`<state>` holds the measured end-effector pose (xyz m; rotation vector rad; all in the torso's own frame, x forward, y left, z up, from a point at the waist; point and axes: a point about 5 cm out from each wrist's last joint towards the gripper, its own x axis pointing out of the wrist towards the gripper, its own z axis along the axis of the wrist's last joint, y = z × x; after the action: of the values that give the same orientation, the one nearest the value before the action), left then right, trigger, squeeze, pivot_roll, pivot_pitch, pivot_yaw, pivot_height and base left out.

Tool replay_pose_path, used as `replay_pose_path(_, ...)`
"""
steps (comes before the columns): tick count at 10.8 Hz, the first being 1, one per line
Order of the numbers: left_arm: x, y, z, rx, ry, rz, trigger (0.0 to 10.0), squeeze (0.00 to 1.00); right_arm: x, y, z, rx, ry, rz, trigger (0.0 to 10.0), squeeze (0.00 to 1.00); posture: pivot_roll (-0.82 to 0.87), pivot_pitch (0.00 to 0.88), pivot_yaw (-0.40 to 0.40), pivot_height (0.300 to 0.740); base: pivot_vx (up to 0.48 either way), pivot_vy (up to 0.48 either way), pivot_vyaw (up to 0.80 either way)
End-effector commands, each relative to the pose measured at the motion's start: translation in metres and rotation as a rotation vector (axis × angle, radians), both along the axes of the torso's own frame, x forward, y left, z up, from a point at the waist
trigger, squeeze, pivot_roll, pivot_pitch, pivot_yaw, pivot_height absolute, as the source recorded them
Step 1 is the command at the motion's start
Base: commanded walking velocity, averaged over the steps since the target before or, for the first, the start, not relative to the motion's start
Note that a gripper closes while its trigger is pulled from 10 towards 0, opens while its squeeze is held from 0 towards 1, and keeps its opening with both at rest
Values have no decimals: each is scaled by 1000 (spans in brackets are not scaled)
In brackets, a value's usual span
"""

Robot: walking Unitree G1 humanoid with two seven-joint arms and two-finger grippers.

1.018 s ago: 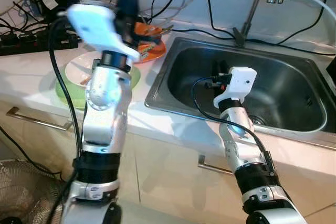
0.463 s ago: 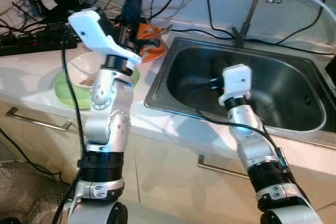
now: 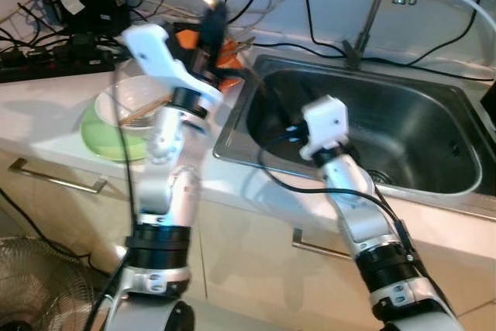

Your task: Kitchen organization

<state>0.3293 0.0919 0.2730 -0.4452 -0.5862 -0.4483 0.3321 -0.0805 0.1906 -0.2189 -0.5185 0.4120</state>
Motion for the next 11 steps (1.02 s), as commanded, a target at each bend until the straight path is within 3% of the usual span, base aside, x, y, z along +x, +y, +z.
replay_pose_path(1,0,-8,-2,11,7,-50,10000,0,-2,0,-1,3,12,18,10000,0,159,0,-22,740,0,0,0)
replay_pose_path(11,-6,-26,-11,67,30,-215,10000,0,-2,2,-1,34,49,13,10000,0,168,0,-20,740,0,0,0)
